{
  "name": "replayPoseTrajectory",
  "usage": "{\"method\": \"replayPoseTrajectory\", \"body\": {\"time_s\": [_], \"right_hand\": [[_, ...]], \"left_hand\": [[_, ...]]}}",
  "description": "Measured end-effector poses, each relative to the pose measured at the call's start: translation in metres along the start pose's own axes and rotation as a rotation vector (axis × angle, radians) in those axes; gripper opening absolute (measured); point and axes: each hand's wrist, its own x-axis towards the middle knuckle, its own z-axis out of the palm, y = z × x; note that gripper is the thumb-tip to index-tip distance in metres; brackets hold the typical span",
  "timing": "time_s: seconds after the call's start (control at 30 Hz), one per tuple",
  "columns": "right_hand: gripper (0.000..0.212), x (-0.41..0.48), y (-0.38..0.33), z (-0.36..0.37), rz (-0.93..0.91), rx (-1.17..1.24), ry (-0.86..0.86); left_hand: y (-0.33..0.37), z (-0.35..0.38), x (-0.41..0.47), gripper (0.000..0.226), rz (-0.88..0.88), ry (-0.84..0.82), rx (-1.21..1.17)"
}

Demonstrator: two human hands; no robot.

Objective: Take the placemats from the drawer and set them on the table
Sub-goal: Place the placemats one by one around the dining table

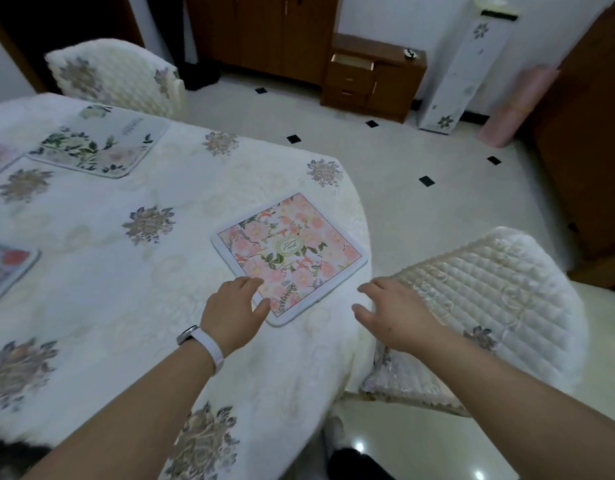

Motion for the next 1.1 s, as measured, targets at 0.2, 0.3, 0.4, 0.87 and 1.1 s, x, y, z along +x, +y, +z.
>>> {"method": "replayPoseTrajectory", "body": {"time_s": [0.2, 0.3, 0.4, 0.87, 1.1], "right_hand": [[0.055, 0.048, 0.014, 0.011, -0.028, 0.093, -0.097], [0.055, 0.073, 0.023, 0.021, -0.011, 0.186, -0.164], [0.052, 0.094, 0.031, 0.035, 0.018, 0.271, -0.213], [0.053, 0.121, 0.023, 0.075, 0.194, 0.629, -0.116], [0.053, 0.14, 0.016, 0.075, 0.268, 0.782, -0.056]], "left_hand": [[0.003, 0.008, 0.029, 0.048, -0.105, -0.038, -0.006], [0.008, 0.005, 0.053, 0.049, -0.149, -0.054, -0.004], [0.01, 0.003, 0.085, 0.049, -0.186, -0.086, 0.025], [-0.007, 0.005, 0.227, 0.046, -0.287, -0.116, 0.017], [-0.018, 0.011, 0.259, 0.053, -0.29, -0.131, 0.127]]}}
